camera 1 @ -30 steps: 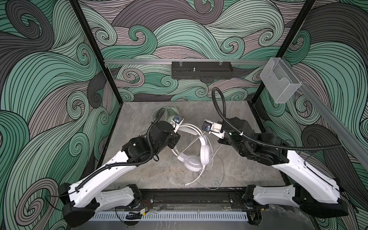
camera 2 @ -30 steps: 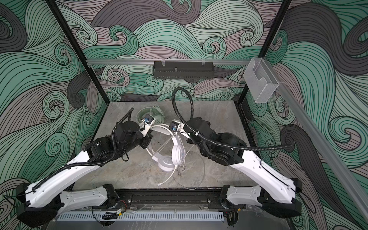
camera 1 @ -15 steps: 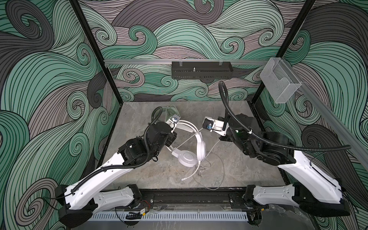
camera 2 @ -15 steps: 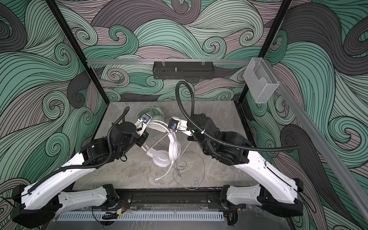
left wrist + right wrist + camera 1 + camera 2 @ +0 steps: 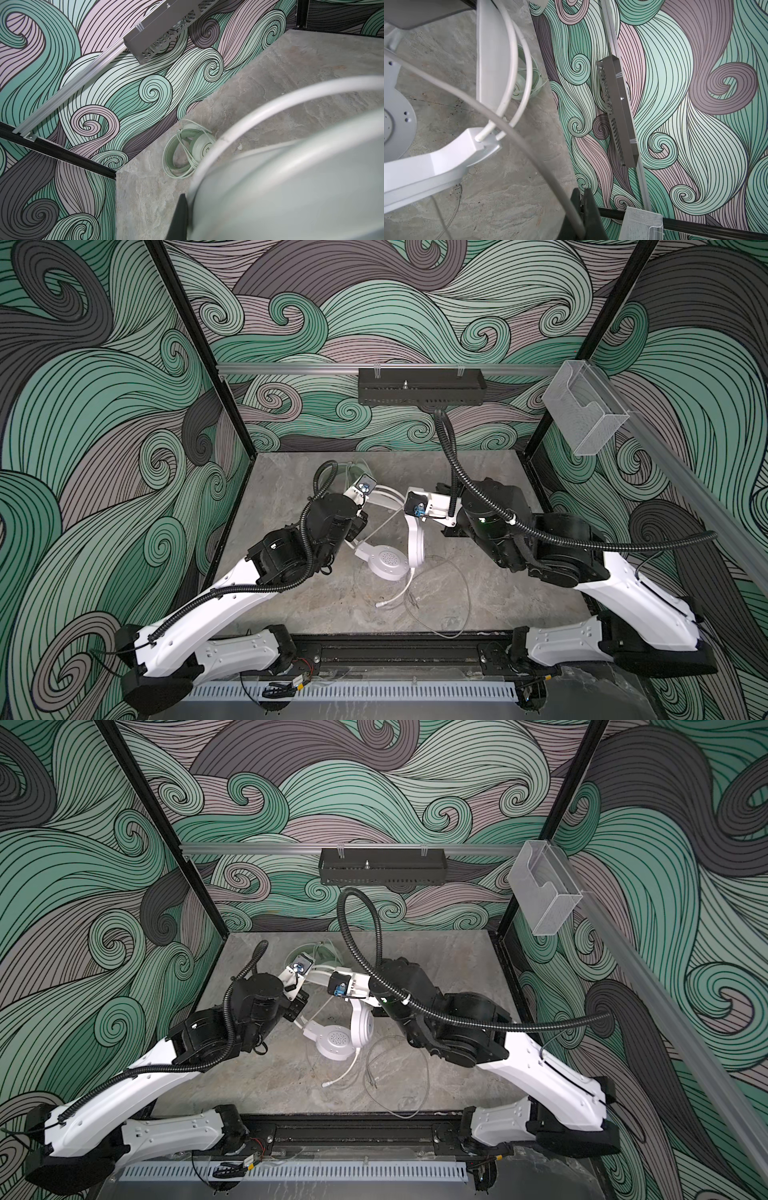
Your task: Wrap the headphones
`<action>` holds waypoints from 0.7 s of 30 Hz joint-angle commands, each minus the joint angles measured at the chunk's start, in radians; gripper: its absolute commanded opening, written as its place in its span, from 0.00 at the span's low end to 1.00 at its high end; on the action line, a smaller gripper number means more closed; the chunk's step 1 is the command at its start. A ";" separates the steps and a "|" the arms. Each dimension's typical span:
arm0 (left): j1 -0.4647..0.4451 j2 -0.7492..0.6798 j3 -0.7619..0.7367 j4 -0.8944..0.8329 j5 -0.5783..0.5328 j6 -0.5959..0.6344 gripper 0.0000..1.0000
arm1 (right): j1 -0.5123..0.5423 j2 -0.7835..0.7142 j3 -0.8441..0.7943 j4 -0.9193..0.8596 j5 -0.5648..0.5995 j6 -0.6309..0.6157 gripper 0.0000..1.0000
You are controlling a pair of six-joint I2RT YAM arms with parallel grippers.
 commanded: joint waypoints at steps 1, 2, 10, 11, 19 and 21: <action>0.014 0.016 0.085 -0.017 -0.011 -0.132 0.00 | -0.002 -0.032 0.022 -0.008 -0.018 0.015 0.00; 0.016 0.014 0.090 -0.024 0.021 -0.149 0.00 | -0.004 -0.031 0.017 -0.009 -0.013 0.013 0.00; 0.021 -0.027 0.042 -0.051 0.128 -0.188 0.00 | -0.018 -0.024 0.040 -0.008 -0.022 0.002 0.00; 0.026 -0.027 0.040 -0.066 0.104 -0.199 0.00 | -0.018 -0.030 0.045 -0.010 -0.037 0.006 0.00; 0.140 -0.011 0.049 -0.153 -0.007 -0.335 0.00 | 0.000 -0.121 -0.020 -0.031 -0.216 0.006 0.00; 0.197 0.001 0.055 -0.178 -0.004 -0.358 0.00 | 0.003 -0.152 -0.027 -0.022 -0.262 0.008 0.00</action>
